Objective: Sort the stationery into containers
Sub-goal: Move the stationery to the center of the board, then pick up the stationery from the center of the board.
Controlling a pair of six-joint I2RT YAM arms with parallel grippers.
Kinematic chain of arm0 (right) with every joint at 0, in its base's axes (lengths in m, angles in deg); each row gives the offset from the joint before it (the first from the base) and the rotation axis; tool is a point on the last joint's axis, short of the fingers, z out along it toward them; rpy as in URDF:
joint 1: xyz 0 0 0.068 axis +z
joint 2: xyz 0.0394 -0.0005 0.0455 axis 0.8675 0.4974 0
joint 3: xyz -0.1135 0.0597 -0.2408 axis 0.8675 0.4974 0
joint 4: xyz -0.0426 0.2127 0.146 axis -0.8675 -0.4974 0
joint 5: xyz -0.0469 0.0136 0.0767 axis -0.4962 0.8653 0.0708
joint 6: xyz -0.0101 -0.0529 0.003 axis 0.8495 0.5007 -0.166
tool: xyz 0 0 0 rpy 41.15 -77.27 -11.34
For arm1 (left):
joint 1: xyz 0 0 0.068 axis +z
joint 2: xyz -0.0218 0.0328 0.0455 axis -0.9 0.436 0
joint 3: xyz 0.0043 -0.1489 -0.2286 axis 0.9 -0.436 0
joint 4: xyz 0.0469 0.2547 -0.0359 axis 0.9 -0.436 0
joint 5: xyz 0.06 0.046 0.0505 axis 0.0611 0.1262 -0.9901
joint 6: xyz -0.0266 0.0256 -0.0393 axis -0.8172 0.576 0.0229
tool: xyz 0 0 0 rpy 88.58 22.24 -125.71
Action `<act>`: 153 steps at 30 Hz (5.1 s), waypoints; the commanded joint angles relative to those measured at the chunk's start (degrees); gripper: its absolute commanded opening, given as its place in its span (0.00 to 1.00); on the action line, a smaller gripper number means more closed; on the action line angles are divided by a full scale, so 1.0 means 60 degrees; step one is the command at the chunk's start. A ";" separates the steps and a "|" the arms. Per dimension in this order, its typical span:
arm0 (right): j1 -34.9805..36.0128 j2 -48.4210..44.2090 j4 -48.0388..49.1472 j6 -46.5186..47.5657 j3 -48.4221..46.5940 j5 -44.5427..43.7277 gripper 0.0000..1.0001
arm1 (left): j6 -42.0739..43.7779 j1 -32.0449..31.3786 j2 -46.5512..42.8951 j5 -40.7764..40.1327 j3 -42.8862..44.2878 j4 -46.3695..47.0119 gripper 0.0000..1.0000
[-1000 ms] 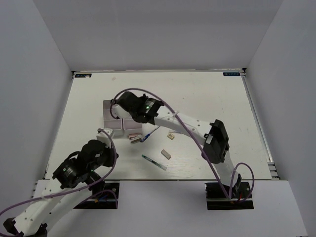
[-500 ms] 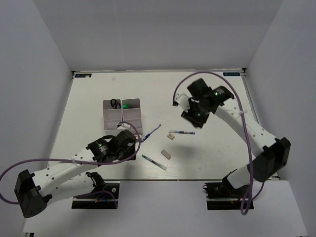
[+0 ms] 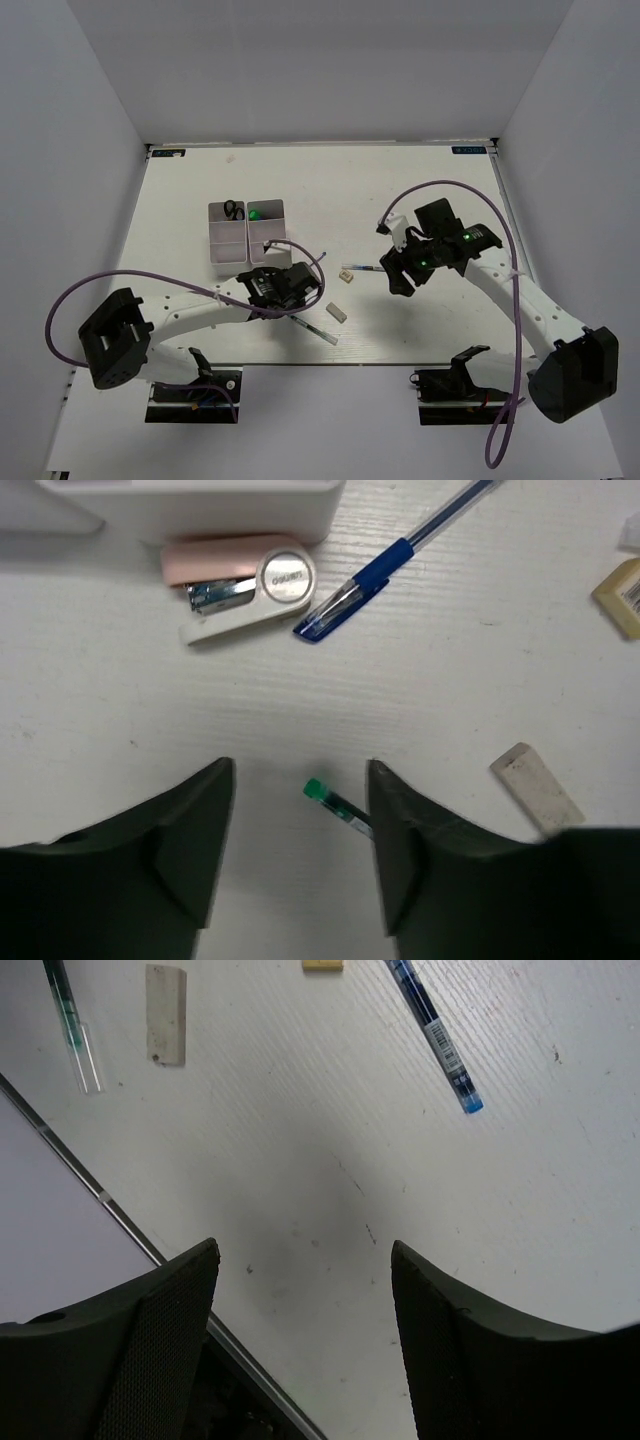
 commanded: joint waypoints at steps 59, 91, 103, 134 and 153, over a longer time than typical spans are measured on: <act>-0.2475 -0.0546 0.1625 -0.0353 0.1438 0.3030 0.72 | 0.1940 0.0584 0.1966 -0.1760 -0.2218 0.4933 0.01; -0.3002 -0.0429 0.1596 -0.0279 0.1424 0.3309 0.72 | 0.1369 -0.0091 0.2010 -0.0281 0.0360 0.1901 0.62; -0.3076 -0.0517 0.1552 -0.0265 0.1453 0.3382 0.72 | 0.1106 0.0671 0.3416 0.0305 0.1269 0.2472 0.66; -0.3311 -0.0473 0.1420 -0.0089 0.1468 0.3763 0.72 | -0.0360 0.0613 0.4604 -0.0750 0.2412 0.1124 0.31; -0.3398 -0.0517 0.1318 -0.0089 0.1453 0.3895 0.72 | 0.0313 -0.0119 0.4077 -0.0867 0.2792 0.1125 0.00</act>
